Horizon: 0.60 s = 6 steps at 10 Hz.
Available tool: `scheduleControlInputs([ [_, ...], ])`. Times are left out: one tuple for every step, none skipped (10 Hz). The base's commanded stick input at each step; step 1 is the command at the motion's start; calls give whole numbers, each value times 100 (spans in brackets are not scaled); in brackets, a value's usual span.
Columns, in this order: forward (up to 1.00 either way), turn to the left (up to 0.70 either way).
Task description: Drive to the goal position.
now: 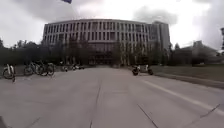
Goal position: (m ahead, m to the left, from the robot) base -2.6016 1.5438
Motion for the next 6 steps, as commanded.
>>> scheduleControlInputs([
  [85,3],
  [85,6],
  [85,8],
  [85,10],
  [85,8],
  [85,3],
])
